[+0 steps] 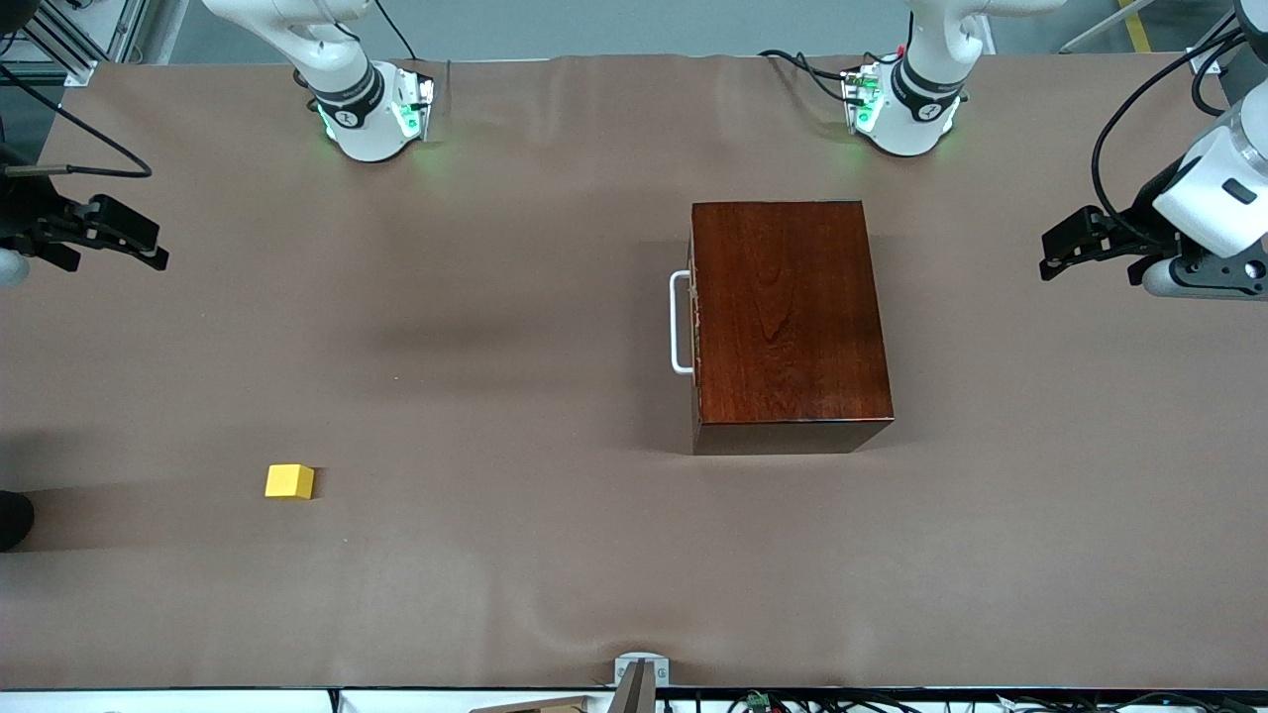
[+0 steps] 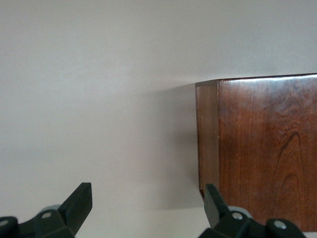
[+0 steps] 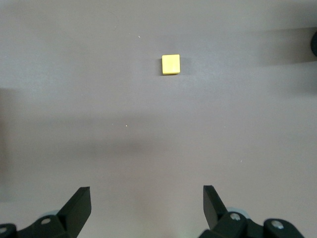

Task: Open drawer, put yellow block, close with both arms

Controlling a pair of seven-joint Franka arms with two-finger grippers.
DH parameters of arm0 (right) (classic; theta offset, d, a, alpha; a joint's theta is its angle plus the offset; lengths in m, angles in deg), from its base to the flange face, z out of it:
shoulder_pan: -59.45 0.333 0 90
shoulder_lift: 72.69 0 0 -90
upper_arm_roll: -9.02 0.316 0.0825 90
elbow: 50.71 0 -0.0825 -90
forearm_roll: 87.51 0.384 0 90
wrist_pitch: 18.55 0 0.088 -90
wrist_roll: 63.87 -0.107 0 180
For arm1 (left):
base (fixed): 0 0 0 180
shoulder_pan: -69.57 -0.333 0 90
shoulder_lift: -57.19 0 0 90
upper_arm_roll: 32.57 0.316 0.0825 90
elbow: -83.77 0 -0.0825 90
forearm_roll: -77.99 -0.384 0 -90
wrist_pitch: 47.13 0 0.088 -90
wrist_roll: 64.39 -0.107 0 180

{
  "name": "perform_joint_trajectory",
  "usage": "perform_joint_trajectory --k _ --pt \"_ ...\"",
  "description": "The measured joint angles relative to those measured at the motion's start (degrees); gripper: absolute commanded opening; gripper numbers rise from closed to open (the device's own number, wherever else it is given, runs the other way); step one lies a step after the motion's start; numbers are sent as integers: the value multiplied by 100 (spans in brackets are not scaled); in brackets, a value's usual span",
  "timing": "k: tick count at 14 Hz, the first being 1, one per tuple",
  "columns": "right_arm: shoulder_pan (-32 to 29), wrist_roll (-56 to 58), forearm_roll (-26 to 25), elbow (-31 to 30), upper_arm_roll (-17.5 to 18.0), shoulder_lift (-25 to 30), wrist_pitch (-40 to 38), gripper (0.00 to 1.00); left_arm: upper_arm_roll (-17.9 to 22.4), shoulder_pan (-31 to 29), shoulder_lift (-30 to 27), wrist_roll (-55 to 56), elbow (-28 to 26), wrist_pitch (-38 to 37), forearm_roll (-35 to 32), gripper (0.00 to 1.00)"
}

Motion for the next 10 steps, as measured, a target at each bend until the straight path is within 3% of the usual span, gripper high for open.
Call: perform_joint_trajectory --k 10 --pt "0 0 0 0 0 0 0 100 -23 61 13 0 88 3 0 100"
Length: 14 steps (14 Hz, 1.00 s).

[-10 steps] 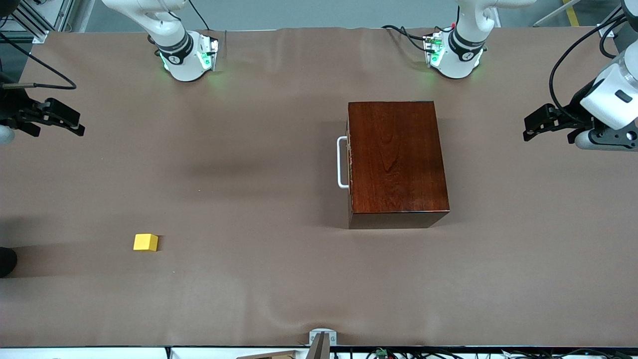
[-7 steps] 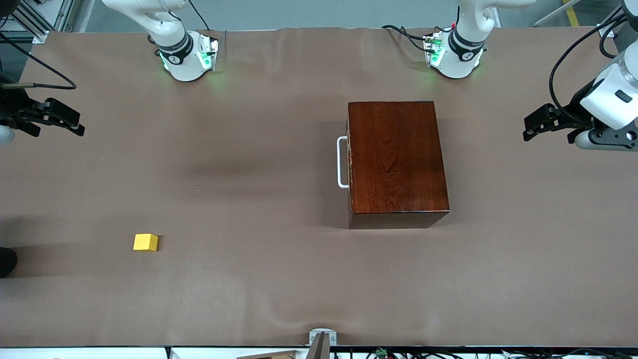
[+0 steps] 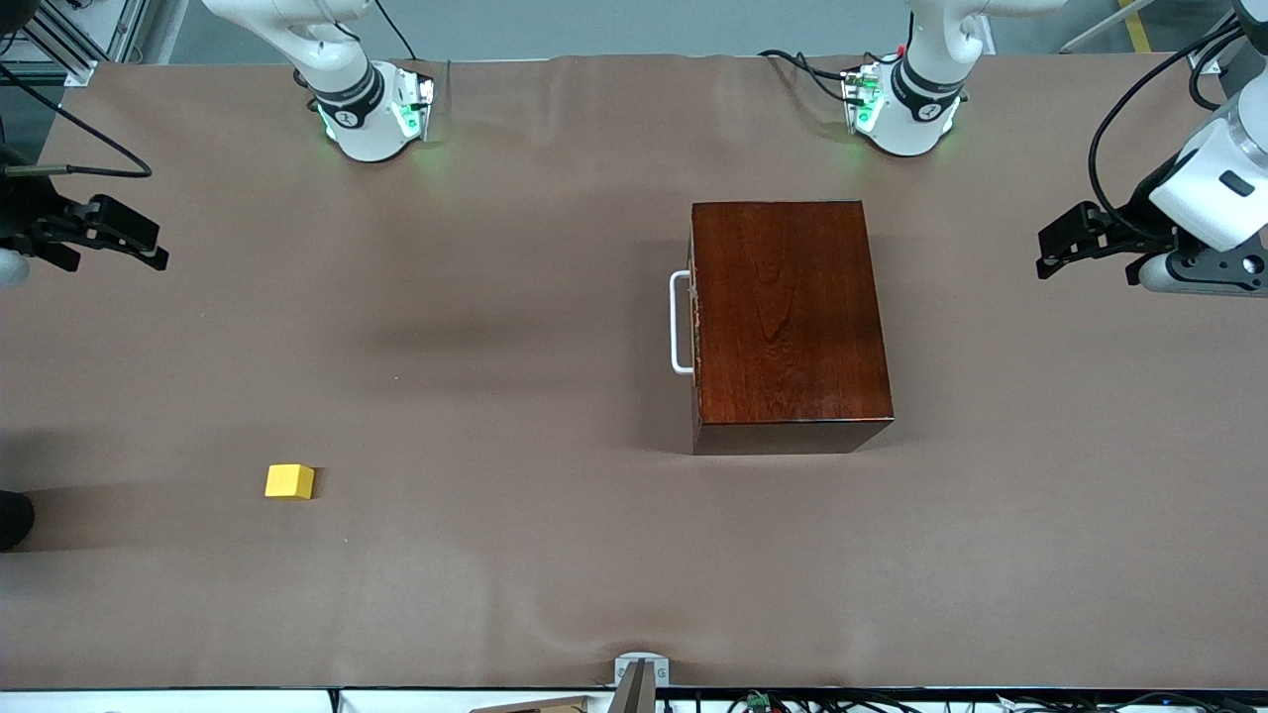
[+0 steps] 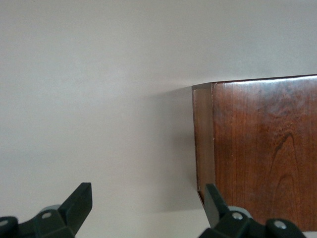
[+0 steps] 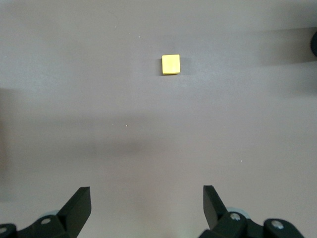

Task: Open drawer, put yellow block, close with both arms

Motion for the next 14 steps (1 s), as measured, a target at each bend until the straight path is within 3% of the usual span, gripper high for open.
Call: perform_joint_trajectory --k 6,10,12,14 --pt "0 0 0 0 0 0 0 100 -316 123 56 -2 2 0 -31 100" --pt "1 0 3 0 3 -2 0 100 -1321 229 143 773 131 17 -29 100" --pt "1 0 3 0 3 -2 0 100 -1903 323 420 1575 462 27 -33 100" --pt "1 0 4 1 2 -2 0 100 -2177 704 839 2270 824 39 -78 100"
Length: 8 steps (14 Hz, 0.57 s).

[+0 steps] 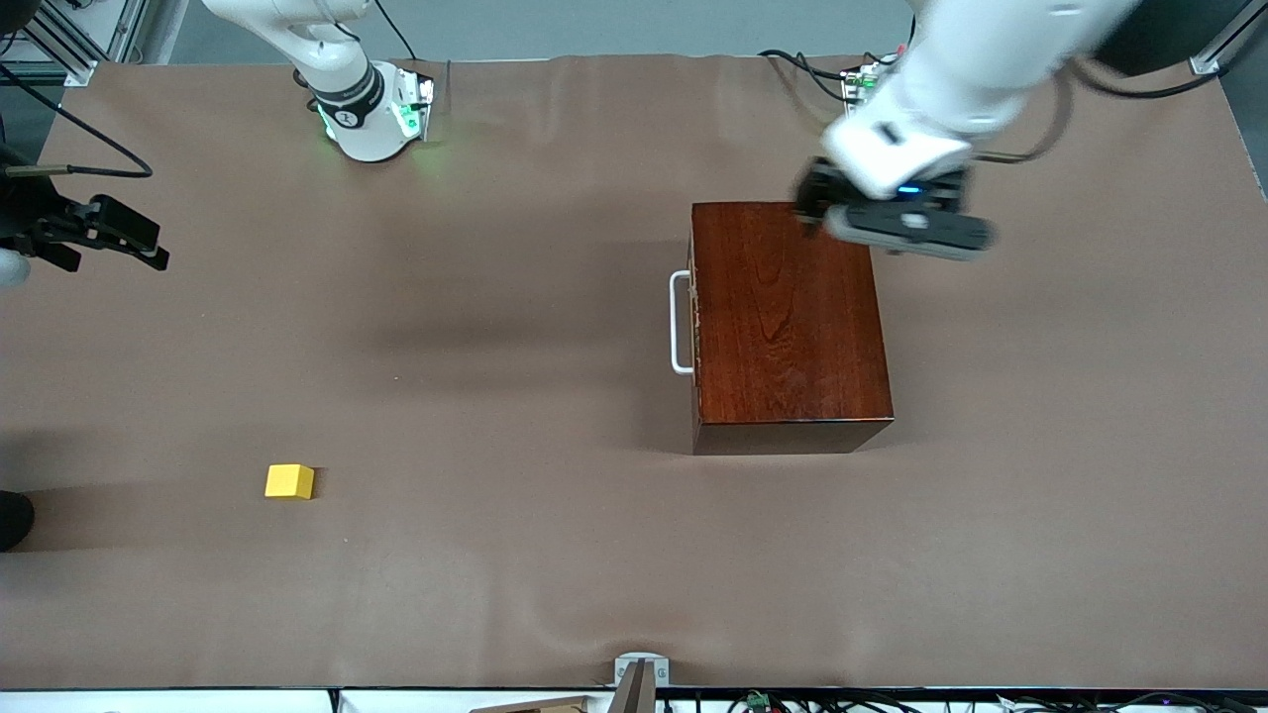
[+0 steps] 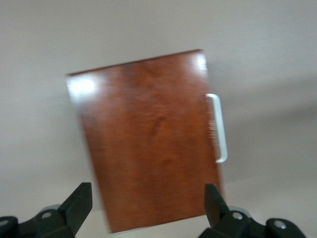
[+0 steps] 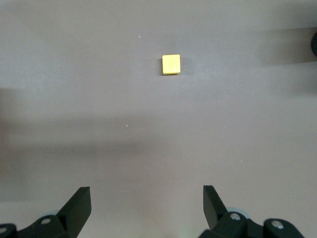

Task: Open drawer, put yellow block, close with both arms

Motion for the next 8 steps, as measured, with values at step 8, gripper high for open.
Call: perform_joint_trajectory --k 8 --pt "-4 0 0 0 -5 -13 0 100 472 2447 1735 3172 920 235 -826 100"
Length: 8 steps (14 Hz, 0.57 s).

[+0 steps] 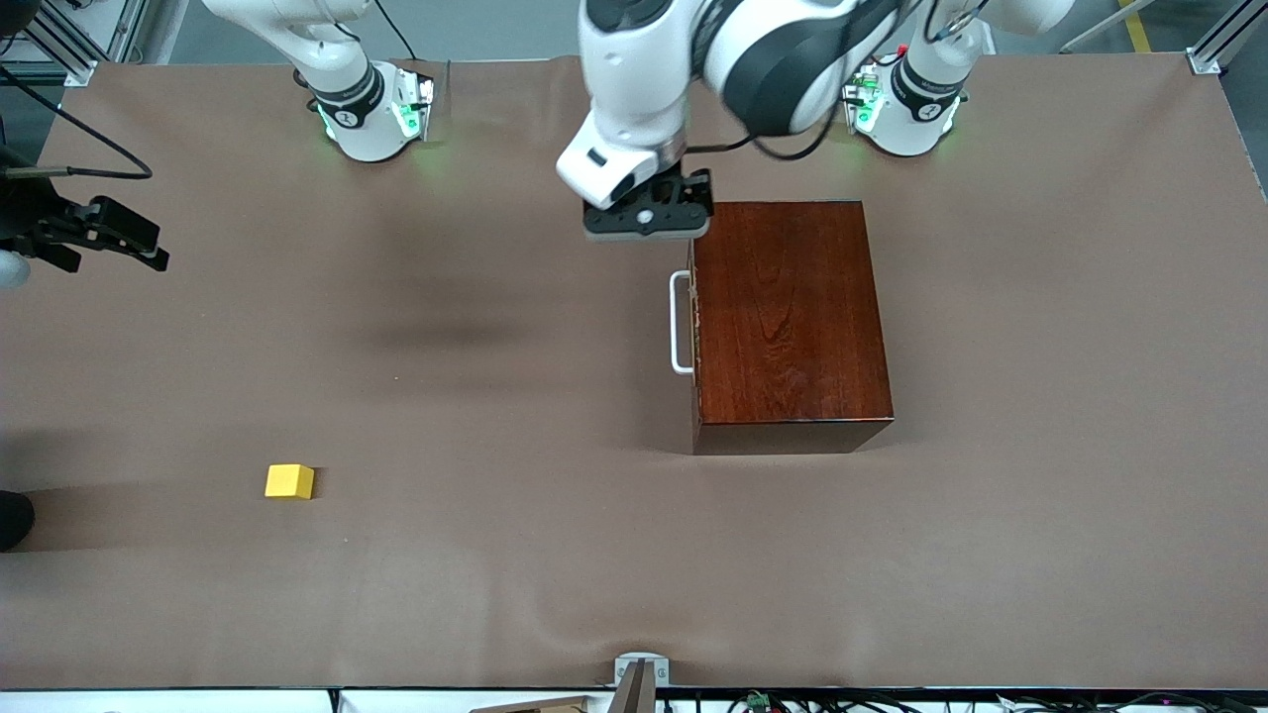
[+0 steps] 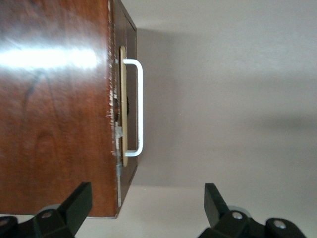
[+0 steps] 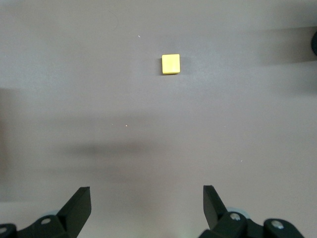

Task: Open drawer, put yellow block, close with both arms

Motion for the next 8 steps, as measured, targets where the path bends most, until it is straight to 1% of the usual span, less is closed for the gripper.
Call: perform_joint_trajectory --k 4,5,8 --pt "0 0 0 0 1 -1 0 100 1007 1031 511 167 42 47 -305 100" --pt "0 0 0 0 1 -1 0 100 1168 1227 642 180 49 90 -340 100" --pt "0 0 0 0 1 -2 0 100 1268 1327 939 97 64 220 -394 100"
